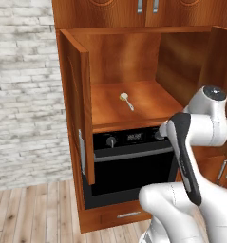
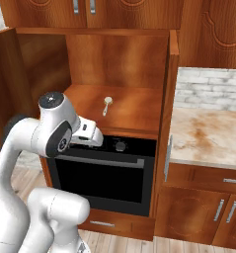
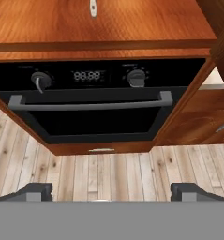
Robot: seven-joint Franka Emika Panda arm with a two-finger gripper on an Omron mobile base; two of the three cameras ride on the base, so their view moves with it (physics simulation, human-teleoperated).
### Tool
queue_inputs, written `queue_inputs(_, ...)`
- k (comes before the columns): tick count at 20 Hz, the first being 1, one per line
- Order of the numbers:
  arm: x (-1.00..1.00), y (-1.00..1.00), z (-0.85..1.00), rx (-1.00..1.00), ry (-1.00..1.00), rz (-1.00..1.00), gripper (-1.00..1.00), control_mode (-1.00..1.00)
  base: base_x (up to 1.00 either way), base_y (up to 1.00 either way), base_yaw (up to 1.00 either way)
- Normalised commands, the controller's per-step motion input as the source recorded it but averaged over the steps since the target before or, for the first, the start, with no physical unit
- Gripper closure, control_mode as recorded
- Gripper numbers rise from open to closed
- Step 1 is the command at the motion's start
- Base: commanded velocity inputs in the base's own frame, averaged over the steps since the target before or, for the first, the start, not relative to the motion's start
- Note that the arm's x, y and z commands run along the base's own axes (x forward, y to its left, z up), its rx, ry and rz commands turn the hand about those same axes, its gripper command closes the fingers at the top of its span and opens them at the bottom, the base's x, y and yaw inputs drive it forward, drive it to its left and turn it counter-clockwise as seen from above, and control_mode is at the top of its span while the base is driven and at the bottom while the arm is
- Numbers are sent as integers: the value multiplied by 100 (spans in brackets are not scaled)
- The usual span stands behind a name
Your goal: Pick up the dish brush and bar soap from the sink, and place them back in the cabinet, and close the cabinet doors.
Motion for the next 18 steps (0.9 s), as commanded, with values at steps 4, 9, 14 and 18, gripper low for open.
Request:
queue_inputs(4, -68, 20, 48, 0, 2, 0, -100, -100, 0, 0, 0)
queue_inputs(9, -45, 21, 37, 0, 0, 4, -100, -100, 0, 0, 0)
queue_inputs(14, -40, 11, 29, 0, 0, 7, -100, -100, 0, 0, 0)
queue_inputs(18, -24, 23, 34, 0, 3, 8, -100, -100, 0, 0, 0)
